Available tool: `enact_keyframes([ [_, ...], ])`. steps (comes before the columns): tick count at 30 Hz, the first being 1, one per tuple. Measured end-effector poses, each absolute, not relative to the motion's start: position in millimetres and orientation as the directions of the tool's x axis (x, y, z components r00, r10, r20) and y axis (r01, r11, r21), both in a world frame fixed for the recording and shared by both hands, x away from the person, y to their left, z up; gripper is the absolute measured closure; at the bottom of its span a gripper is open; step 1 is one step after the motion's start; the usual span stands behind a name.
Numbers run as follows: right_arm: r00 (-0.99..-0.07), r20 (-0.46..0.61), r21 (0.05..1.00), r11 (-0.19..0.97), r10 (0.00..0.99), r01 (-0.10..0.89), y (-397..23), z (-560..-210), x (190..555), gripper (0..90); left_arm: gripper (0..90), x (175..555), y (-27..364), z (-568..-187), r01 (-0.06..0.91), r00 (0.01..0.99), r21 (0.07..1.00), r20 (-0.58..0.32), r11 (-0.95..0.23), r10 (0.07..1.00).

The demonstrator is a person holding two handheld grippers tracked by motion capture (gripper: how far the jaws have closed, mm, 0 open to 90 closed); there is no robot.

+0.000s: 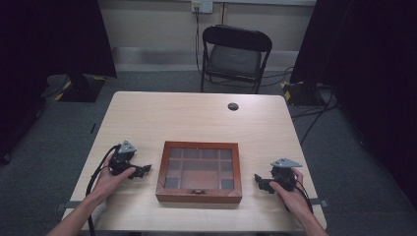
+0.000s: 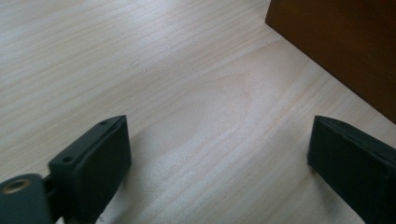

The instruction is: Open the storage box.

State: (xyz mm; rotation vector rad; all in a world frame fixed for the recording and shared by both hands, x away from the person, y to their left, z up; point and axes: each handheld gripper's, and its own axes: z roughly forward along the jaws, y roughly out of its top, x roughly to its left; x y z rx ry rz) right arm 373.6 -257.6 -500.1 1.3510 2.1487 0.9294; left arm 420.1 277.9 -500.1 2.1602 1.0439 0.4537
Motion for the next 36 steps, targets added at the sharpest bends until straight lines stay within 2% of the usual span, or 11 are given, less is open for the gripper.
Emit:
enact_keyframes([
  [3,-0.429,-0.01,0.733,0.299,0.903,0.611,-258,-500,374,12.9,18.0,419,278,-498,0.542,0.612,0.718,0.018,-0.437,0.79],
  [10,-0.429,-0.01,0.733,0.299,0.903,0.611,-258,-500,374,12.9,19.8,417,276,-492,0.551,0.612,0.716,0.003,-0.429,0.791],
  [13,-0.429,-0.01,0.733,0.299,0.903,0.611,-258,-500,374,12.9,21.3,414,276,-481,0.547,0.61,0.746,-0.045,-0.379,0.791],
  [22,-0.429,-0.01,0.733,0.299,0.903,0.611,-258,-500,374,12.9,25.6,407,272,-460,0.5,0.642,0.795,-0.075,-0.343,0.763],
  [24,-0.429,-0.01,0.733,0.299,0.903,0.611,-258,-500,374,12.9,27.1,405,270,-456,0.497,0.646,0.793,-0.068,-0.351,0.761],
  [26,-0.43,-0.011,0.733,0.299,0.903,0.611,-258,-500,374,12.9,34.4,404,269,-453,0.506,0.649,0.786,-0.075,-0.355,0.757],
  [28,-0.43,-0.011,0.733,0.299,0.903,0.611,-258,-500,374,12.9,32.6,405,269,-451,0.517,0.656,0.783,-0.103,-0.346,0.747],
  [36,-0.429,-0.01,0.733,0.299,0.903,0.611,-258,-500,374,12.9,35.9,398,261,-441,0.499,0.695,0.799,-0.138,-0.335,0.706],
])
